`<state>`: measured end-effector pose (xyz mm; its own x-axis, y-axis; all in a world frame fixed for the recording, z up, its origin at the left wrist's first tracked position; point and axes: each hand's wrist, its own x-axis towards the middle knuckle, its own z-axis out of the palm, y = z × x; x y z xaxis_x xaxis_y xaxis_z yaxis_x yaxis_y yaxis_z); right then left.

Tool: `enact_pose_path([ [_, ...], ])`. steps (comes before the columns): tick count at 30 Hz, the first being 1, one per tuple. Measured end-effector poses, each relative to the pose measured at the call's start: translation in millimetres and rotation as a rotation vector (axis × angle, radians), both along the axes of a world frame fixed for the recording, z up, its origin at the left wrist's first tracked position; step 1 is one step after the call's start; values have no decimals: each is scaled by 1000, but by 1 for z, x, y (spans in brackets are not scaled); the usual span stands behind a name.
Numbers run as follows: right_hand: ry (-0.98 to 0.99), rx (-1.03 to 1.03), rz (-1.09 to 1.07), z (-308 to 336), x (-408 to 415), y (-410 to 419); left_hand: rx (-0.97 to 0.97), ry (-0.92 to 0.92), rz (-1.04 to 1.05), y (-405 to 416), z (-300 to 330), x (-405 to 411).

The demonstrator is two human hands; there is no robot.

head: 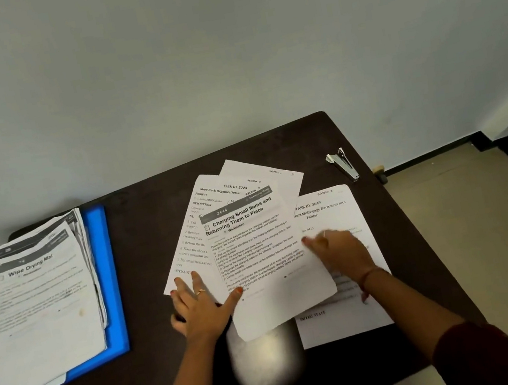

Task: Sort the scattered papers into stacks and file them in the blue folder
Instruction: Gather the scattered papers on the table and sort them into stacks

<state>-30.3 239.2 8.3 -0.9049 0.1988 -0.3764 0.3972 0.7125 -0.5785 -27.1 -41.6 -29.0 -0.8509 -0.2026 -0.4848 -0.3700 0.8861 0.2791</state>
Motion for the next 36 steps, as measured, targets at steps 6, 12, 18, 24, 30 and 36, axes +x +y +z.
enact_pose_path([
  [6,34,-401,-416,-7,-64,-12,-14,-28,16,-5,0,14],
  [12,35,-438,-584,-28,-104,-28,-36,-27,-9,-11,-1,19],
  [18,82,-351,-495,-21,-115,-41,-27,-45,5,-15,-1,16],
  [24,343,-291,-488,19,-117,-33,-10,-50,31,-36,1,12],
  [30,610,-317,-557,72,-107,2,0,-54,79,-49,6,9],
  [36,756,-254,-638,105,-91,59,65,11,150,-33,23,1],
])
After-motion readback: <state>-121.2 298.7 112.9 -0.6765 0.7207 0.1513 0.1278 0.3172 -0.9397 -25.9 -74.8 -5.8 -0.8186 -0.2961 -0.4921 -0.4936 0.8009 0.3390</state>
